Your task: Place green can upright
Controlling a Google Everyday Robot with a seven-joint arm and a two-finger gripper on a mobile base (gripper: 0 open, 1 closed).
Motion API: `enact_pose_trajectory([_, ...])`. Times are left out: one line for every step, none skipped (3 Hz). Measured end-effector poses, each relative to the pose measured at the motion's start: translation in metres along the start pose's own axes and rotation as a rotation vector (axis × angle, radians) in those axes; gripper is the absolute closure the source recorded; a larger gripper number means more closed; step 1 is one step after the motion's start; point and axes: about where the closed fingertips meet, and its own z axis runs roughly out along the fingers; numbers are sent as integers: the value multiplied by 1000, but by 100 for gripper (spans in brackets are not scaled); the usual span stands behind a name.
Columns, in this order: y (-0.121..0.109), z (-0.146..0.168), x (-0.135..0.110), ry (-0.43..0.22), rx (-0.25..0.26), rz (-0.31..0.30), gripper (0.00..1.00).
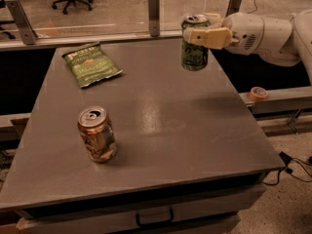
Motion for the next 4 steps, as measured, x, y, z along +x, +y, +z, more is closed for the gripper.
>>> enact_pose_trajectory([4, 5, 5, -30, -16, -6, 100])
enact_pose_trajectory([7, -4, 34, -49, -31, -26, 100])
enact_pose_trajectory([6, -22, 60, -42, -25, -54, 100])
enact_pose_trajectory([7, -33, 81, -39, -15, -67, 100])
